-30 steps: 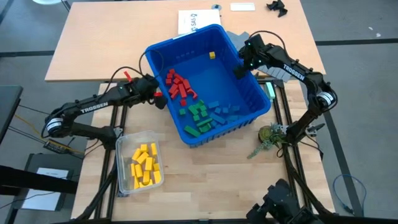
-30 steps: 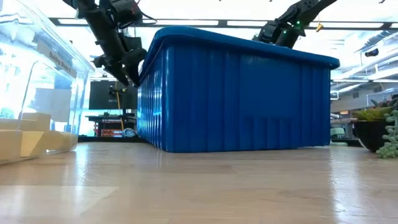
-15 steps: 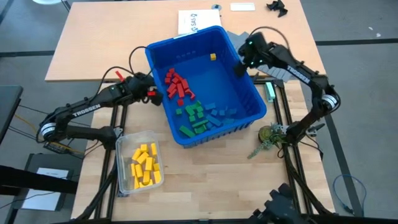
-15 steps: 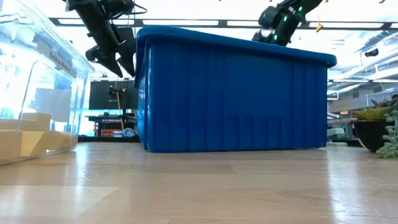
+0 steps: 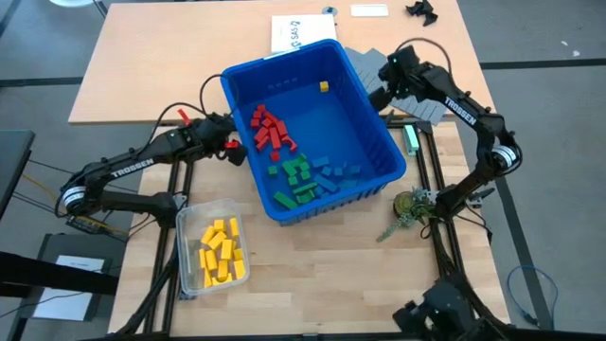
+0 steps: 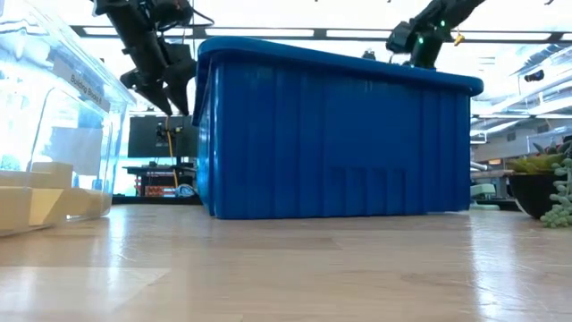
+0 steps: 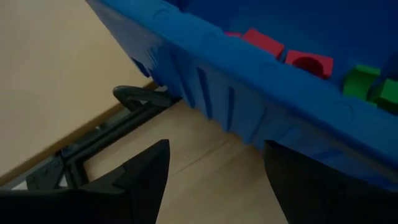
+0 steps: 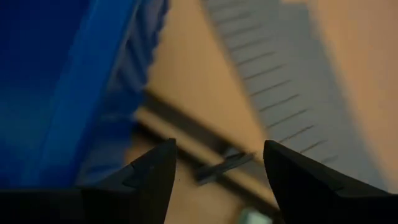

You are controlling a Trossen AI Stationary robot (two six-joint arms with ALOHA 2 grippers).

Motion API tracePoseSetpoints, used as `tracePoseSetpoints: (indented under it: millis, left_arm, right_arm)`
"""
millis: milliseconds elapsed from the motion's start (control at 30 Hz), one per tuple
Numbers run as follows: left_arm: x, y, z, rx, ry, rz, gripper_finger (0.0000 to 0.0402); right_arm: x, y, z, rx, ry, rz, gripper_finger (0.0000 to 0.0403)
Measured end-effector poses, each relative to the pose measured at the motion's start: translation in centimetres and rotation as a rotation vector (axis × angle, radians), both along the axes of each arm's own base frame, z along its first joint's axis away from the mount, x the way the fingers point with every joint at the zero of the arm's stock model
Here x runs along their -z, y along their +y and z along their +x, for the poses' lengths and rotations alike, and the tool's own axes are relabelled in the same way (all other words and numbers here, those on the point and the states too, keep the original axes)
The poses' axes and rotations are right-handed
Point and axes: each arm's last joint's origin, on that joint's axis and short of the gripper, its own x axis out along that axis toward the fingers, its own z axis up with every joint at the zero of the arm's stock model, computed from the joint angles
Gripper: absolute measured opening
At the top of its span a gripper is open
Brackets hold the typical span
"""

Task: Sort Items/Unsort Items

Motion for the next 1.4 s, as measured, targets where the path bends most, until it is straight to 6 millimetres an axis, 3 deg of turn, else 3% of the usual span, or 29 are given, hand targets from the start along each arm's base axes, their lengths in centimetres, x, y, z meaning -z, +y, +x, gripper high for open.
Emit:
tracePoseSetpoints:
  millis: [100,233,433,567,633,867,967,1167,1400]
  left_arm:
    - [-0.1,0.1,0.1,0.003,-0.020,0.008,0.0269]
    - [-0.7,0.0,0.1,0.018,-0.044,0.005,0.0269]
    - [-3.0,-0.1,0.0,0.013,-0.066,0.029,0.0269]
    - [-5.3,0.1,0.7,0.045,-0.214,0.085,0.0269]
    - [-5.3,-0.2,0.4,0.061,-0.165,0.062,0.0269]
    - [-7.0,0.0,0.8,0.078,-0.248,0.117,0.0269]
    - [-7.4,0.3,1.9,0.133,-0.337,0.131,0.0269]
    - [-7.0,1.4,4.7,0.214,-0.337,0.131,0.0269]
    - [-8.3,3.8,9.8,0.255,-0.305,0.143,0.0269]
  right_arm:
    - [2.3,0.6,0.5,-0.061,-0.075,0.122,0.0240]
    - [3.2,1.4,1.4,-0.090,-0.123,0.175,0.0239]
    - [3.3,2.3,2.2,-0.111,-0.112,0.190,0.0239]
    - [3.4,3.0,2.8,-0.151,-0.129,0.229,0.0239]
    - [3.6,3.1,3.1,-0.177,-0.126,0.243,0.0239]
    - [3.4,3.7,4.0,-0.246,-0.180,0.261,0.0240]
    - [3.4,4.3,4.7,-0.272,-0.172,0.260,0.0240]
    - [3.3,4.4,5.0,-0.248,-0.114,0.188,0.0240]
    - [2.7,3.9,4.1,-0.211,-0.088,0.123,0.0240]
